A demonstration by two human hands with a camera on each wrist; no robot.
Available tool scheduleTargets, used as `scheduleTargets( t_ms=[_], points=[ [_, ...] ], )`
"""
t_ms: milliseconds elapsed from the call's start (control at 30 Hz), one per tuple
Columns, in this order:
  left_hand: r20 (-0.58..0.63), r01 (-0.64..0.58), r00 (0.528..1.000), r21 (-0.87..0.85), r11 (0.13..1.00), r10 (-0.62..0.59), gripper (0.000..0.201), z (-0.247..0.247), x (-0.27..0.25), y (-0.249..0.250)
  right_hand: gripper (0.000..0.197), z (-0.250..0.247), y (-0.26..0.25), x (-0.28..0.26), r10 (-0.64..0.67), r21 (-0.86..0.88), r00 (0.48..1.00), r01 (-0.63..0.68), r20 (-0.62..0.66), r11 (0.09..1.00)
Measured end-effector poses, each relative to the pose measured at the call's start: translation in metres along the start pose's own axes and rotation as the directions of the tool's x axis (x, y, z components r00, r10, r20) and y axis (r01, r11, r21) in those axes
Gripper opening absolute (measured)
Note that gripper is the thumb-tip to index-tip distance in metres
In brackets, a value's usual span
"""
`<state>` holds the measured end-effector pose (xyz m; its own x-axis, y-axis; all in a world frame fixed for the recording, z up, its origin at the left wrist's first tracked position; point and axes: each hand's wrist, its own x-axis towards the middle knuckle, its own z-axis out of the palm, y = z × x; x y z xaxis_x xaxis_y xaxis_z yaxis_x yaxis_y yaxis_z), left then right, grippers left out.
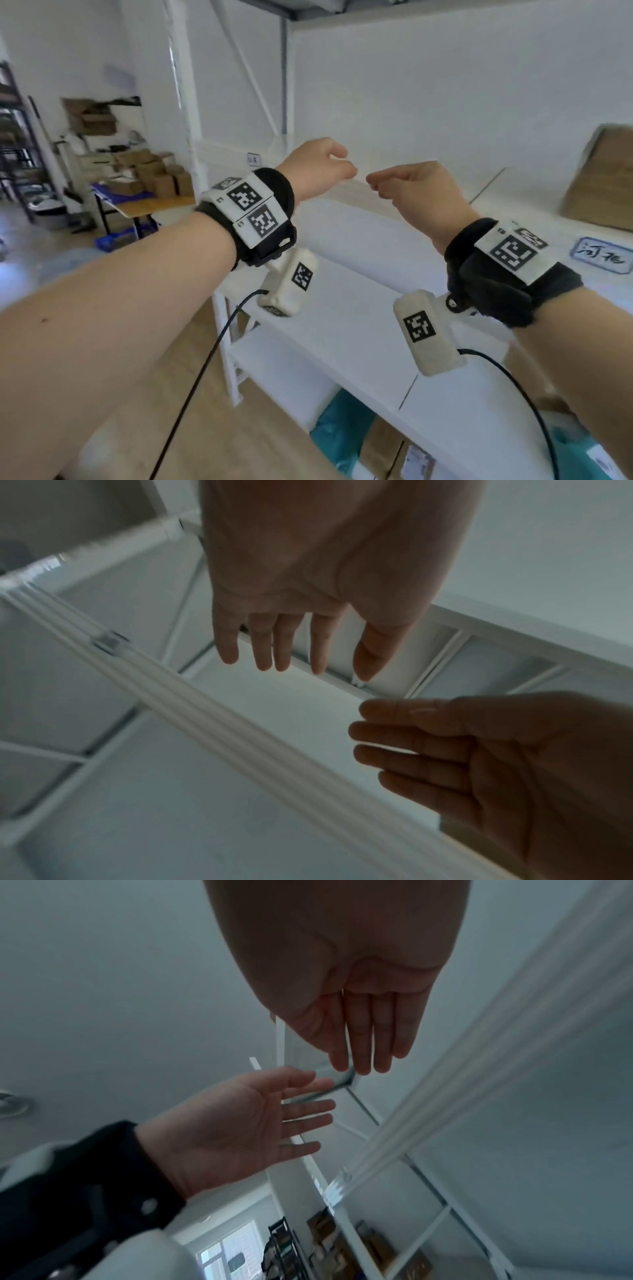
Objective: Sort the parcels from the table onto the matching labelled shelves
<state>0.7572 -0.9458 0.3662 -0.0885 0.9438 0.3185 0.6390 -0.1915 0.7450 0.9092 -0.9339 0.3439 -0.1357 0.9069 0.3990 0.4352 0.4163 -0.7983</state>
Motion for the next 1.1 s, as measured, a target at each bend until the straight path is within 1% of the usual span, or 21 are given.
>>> scheduleTargets(
  t_ms=[100, 200, 300, 400, 500, 600, 700, 800, 900, 1000, 1100],
  points=[
    [-0.005, 0.039, 0.999, 0.168, 0.985, -0.039, 0.052, -0.025, -0.009, -0.043, 0.032, 0.045, 0.004, -0.001, 0.038, -0.043, 0.996, -0.035, 0.079, 0.998],
    [-0.008, 0.058, 0.998, 0.327, 0.943, -0.058, 0.054, -0.05, -0.012, -0.084, 0.033, 0.088, 0.004, 0.001, 0.046, -0.167, 0.99, -0.023, 0.131, 0.986],
    [-0.012, 0.097, 0.995, 0.42, 0.902, -0.101, 0.054, -0.073, -0.006, -0.125, 0.036, 0.131, 0.001, 0.007, 0.078, -0.263, 0.983, -0.031, 0.169, 0.964],
    [0.006, 0.128, 0.989, 0.464, 0.876, -0.147, 0.058, -0.101, 0.006, -0.172, 0.037, 0.182, -0.012, 0.021, 0.095, -0.32, 0.978, -0.031, 0.187, 0.947],
    [0.011, 0.129, 0.988, 0.5, 0.857, -0.155, 0.06, -0.128, 0.016, -0.216, 0.038, 0.237, -0.025, 0.037, 0.105, -0.34, 0.973, -0.03, 0.205, 0.94],
    [0.024, 0.112, 0.988, 0.57, 0.814, -0.153, 0.058, -0.153, 0.026, -0.259, 0.04, 0.293, -0.036, 0.054, 0.092, -0.366, 0.969, -0.002, 0.228, 0.931],
    [0.061, 0.105, 0.981, 0.635, 0.766, -0.185, 0.06, -0.177, 0.035, -0.303, 0.041, 0.348, -0.046, 0.07, 0.072, -0.402, 0.963, 0.04, 0.258, 0.915],
    [0.067, 0.128, 0.973, 0.635, 0.762, -0.219, 0.06, -0.199, 0.043, -0.346, 0.042, 0.397, -0.054, 0.084, 0.059, -0.391, 0.961, 0.054, 0.271, 0.919],
    [0.047, 0.163, 0.969, 0.614, 0.772, -0.242, 0.059, -0.219, 0.049, -0.385, 0.043, 0.44, -0.058, 0.094, 0.043, -0.374, 0.959, 0.068, 0.282, 0.925],
    [0.023, 0.215, 0.958, 0.608, 0.765, -0.287, 0.057, -0.232, 0.059, -0.424, 0.043, 0.485, -0.054, 0.104, 0.036, -0.345, 0.942, 0.087, 0.334, 0.934],
    [0.031, 0.251, 0.941, 0.604, 0.756, -0.337, 0.055, -0.24, 0.07, -0.46, 0.043, 0.531, -0.042, 0.123, 0.046, -0.348, 0.927, 0.093, 0.372, 0.933]
  ],
)
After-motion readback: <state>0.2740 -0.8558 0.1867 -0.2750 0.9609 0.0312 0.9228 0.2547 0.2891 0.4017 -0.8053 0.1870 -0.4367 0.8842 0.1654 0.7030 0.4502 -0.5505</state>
